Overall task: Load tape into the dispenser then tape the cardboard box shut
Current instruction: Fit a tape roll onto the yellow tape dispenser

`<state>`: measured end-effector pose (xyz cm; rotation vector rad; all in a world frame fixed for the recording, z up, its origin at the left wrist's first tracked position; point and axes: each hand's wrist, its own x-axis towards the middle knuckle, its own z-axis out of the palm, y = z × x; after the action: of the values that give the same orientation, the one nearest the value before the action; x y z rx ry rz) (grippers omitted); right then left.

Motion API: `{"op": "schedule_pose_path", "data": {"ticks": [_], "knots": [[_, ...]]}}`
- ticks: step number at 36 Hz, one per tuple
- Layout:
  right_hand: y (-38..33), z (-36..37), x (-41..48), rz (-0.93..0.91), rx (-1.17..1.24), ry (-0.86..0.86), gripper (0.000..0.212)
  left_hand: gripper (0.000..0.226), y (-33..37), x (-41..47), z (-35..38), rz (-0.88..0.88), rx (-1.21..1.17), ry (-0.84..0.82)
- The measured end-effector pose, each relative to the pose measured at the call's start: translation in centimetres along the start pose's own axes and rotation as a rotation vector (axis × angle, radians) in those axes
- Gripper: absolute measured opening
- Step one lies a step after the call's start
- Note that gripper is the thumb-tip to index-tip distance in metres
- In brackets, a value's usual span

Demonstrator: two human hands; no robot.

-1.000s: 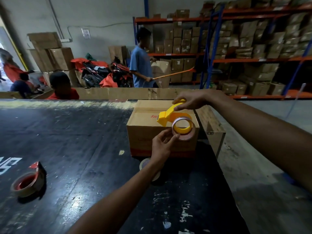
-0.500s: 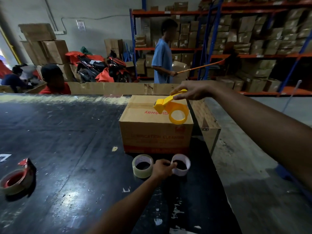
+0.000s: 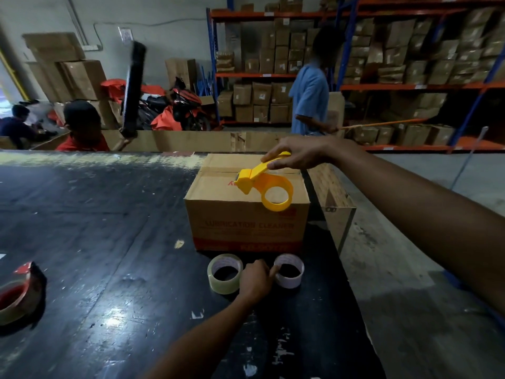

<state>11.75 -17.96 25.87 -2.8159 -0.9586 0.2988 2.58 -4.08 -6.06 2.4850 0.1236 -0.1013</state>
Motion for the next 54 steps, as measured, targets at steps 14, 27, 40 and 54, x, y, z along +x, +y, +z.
{"op": "schedule_pose_path", "data": {"ticks": [14, 27, 40, 54], "knots": [[-0.6, 1.3, 2.5, -0.001, 0.031, -0.028, 0.044, 0.104, -8.1, -1.9, -6.6, 0.034, 0.236, 0.316], [-2.4, 2.6, 4.8, 0.017, 0.105, -0.042, 0.043, 0.124, -12.6, -1.6, -7.9, 0.073, -0.005, 0.052], [-2.9, 3.0, 6.0, 0.027, 0.126, -0.052, 0.045, 0.104, 0.2, -3.0, -13.6, 0.560, -0.358, 0.580], [-2.3, 1.3, 3.8, 0.034, 0.301, -0.014, 0.048, 0.097, 2.0, -1.1, -12.9, 0.531, -0.401, 0.681]]}}
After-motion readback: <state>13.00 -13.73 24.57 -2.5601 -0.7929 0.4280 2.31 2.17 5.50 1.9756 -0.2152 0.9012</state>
